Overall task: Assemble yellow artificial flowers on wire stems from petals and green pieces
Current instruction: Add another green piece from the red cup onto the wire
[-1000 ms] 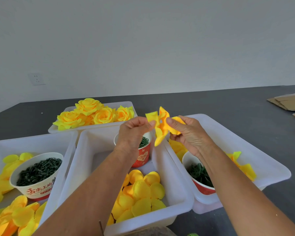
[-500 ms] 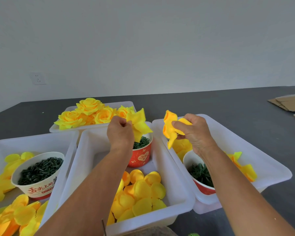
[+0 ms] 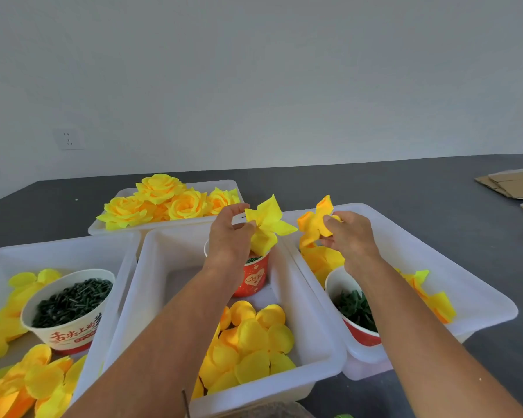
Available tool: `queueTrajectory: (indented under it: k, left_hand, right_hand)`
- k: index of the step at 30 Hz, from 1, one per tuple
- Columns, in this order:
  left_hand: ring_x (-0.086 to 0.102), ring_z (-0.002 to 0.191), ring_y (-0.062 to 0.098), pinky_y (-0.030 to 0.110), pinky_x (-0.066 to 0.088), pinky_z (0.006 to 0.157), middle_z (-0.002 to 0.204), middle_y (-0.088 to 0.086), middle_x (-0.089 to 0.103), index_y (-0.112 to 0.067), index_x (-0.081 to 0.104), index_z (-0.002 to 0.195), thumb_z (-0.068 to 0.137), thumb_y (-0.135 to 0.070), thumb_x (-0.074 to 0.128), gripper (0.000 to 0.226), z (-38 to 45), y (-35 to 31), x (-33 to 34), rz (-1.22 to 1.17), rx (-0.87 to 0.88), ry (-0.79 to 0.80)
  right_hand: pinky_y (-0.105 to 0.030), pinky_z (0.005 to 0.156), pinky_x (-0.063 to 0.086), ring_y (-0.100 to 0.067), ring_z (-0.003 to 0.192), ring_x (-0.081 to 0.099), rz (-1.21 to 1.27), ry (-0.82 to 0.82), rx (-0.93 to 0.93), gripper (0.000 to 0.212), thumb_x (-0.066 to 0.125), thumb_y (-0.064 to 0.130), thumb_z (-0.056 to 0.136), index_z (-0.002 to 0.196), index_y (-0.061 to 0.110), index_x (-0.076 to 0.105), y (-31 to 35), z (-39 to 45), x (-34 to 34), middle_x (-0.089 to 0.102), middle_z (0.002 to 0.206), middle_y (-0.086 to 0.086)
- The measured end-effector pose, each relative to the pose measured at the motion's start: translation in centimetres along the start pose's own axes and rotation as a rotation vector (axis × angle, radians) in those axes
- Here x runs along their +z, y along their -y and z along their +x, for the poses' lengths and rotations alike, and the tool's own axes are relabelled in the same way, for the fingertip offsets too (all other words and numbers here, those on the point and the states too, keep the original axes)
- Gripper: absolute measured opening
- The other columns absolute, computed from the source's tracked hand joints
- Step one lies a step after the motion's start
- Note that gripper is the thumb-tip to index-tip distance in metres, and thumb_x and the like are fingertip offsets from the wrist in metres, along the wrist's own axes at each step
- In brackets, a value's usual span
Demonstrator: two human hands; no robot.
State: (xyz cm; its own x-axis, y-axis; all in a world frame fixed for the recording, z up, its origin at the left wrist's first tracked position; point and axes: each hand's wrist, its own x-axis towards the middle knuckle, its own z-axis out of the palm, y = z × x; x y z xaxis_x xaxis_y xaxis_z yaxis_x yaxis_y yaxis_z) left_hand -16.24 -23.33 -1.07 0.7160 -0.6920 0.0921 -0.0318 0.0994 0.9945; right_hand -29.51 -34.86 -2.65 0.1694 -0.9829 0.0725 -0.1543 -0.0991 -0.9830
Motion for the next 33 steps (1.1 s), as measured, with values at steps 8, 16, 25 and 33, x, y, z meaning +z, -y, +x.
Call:
queueTrajectory:
  k: [8,16,25,33]
  left_hand:
    - [0.063,0.098,0.033,0.041,0.053,0.079,0.108,0.017,0.064,-0.007,0.056,0.115,0.096,-0.005,0.046,0.022,-1.1,-0.6,0.4,-0.074,-0.056,0.149]
    - [0.065,0.097,0.024,0.040,0.055,0.084,0.106,0.012,0.066,-0.010,0.058,0.115,0.072,-0.022,0.077,0.049,-1.4,-0.6,0.4,-0.034,-0.063,0.213]
    - [0.062,0.073,0.021,0.025,0.055,0.056,0.082,0.013,0.063,-0.007,0.064,0.082,0.090,-0.012,0.059,0.011,-1.2,-0.4,0.3,-0.128,-0.047,0.179]
    - [0.066,0.083,0.029,0.049,0.055,0.081,0.085,0.013,0.069,-0.009,0.066,0.083,0.079,-0.013,0.072,0.008,-1.0,-0.3,0.1,-0.090,-0.088,0.120]
  right_hand:
    - [-0.033,0.077,0.053,-0.013,0.087,0.064,0.095,0.369,-0.211,0.026,0.066,0.045,0.080,0.086,0.020,0.072,1.4,-2.6,0.4,0.071,0.089,-0.002]
    - [-0.023,0.057,0.049,-0.003,0.058,0.060,0.133,0.426,-0.168,0.011,0.072,0.015,0.079,0.070,0.016,0.066,1.1,-2.7,0.3,0.065,0.060,0.009]
    - [-0.027,0.063,0.050,-0.011,0.066,0.062,0.197,0.437,-0.124,0.009,0.071,0.019,0.080,0.078,0.012,0.067,1.4,-2.8,0.1,0.068,0.072,-0.001]
    - [-0.019,0.058,0.049,-0.004,0.064,0.062,0.105,0.431,-0.187,0.005,0.074,0.015,0.076,0.074,0.016,0.070,1.3,-2.9,0.2,0.068,0.067,0.007]
